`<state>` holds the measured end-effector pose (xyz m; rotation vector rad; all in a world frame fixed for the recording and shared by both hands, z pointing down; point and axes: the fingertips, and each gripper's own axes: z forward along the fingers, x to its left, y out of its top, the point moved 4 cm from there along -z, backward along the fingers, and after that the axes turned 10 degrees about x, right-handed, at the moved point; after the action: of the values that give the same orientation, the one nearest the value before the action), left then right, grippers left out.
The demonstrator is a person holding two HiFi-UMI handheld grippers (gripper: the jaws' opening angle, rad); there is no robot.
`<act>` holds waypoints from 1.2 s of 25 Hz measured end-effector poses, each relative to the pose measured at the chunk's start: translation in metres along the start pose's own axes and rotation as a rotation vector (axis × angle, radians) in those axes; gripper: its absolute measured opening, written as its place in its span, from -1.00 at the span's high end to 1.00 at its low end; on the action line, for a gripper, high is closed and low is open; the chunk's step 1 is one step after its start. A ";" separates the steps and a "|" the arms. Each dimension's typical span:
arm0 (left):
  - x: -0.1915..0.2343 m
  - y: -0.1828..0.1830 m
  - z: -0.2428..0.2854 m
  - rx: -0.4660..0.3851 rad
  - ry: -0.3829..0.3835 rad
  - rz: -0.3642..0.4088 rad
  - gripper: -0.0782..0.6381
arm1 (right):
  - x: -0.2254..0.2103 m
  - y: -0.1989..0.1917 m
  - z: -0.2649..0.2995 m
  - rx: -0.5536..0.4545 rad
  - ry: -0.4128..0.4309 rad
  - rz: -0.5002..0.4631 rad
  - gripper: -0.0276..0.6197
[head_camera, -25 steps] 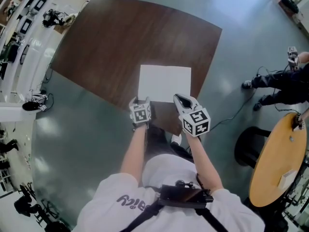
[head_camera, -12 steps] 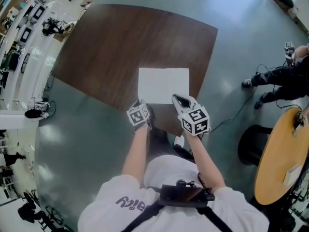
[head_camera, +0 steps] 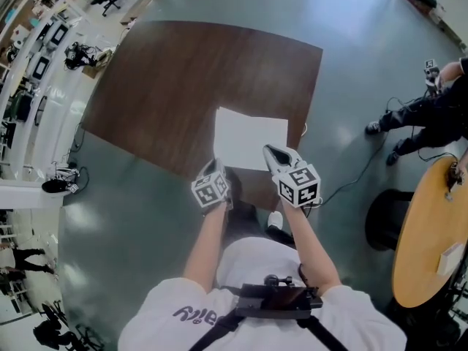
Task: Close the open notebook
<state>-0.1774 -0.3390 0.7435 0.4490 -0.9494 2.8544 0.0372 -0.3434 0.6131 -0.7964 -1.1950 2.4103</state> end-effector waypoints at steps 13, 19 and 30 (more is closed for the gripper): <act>-0.090 -0.006 -0.029 -0.054 -0.105 0.208 0.70 | -0.029 0.006 -0.050 -0.083 -0.094 0.051 0.90; -0.128 -0.011 -0.016 -0.029 -0.172 0.249 0.70 | -0.039 0.001 -0.065 -0.089 -0.118 0.071 0.90; -0.191 -0.059 0.036 0.119 -0.251 0.372 0.70 | -0.056 -0.021 -0.081 -0.091 -0.142 0.112 0.90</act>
<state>0.0243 -0.3138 0.7461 0.7272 -0.9961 3.2612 0.1321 -0.3096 0.6087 -0.7483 -1.3557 2.5560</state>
